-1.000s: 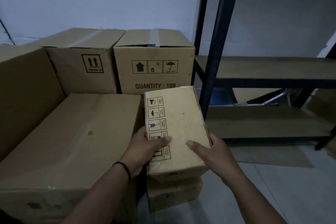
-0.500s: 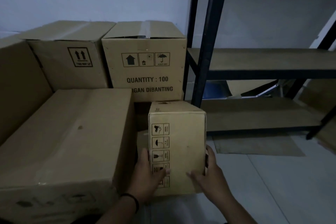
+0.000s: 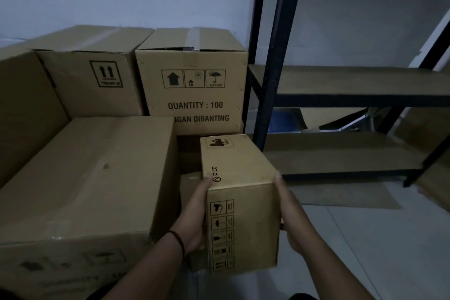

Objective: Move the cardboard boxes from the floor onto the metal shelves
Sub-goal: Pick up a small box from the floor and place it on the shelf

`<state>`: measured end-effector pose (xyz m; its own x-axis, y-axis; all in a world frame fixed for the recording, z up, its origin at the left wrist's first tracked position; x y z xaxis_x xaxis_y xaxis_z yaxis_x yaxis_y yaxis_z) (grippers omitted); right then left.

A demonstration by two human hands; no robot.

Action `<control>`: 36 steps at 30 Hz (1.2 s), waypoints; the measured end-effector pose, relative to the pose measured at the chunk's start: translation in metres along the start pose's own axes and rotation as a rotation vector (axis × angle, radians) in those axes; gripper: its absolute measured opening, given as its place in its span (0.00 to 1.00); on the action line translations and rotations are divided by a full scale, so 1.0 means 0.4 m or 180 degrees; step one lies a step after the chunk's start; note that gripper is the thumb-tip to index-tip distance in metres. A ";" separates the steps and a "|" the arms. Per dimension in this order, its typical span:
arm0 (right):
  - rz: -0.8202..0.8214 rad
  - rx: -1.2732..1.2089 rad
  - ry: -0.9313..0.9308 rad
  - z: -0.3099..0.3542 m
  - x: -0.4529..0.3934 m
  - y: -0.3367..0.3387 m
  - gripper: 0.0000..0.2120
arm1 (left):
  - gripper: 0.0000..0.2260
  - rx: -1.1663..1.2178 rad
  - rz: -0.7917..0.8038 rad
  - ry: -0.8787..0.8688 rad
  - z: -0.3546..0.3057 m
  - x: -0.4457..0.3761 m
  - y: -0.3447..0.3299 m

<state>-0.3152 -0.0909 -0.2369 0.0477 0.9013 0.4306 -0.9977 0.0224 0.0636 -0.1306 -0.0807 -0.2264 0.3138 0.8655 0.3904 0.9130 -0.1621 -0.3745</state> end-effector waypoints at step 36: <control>0.0143 -0.0301 -0.0081 -0.100 -0.047 -0.009 0.20 | 0.18 0.0303 -0.0045 0.0058 0.099 -0.138 0.098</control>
<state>-0.3142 -0.0906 -0.2812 0.0027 0.8911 0.4538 -0.9989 0.0239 -0.0410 -0.1226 -0.1159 -0.2960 0.3066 0.8585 0.4111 0.8887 -0.1035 -0.4466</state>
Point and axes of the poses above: each hand's wrist, its own x-axis away from the middle knuckle, its own y-axis out of the back of the hand, z = x × y, the point moved 10 cm from there along -x, towards the middle knuckle, and after that the axes turned 6 degrees about z, right-handed, at the moved point
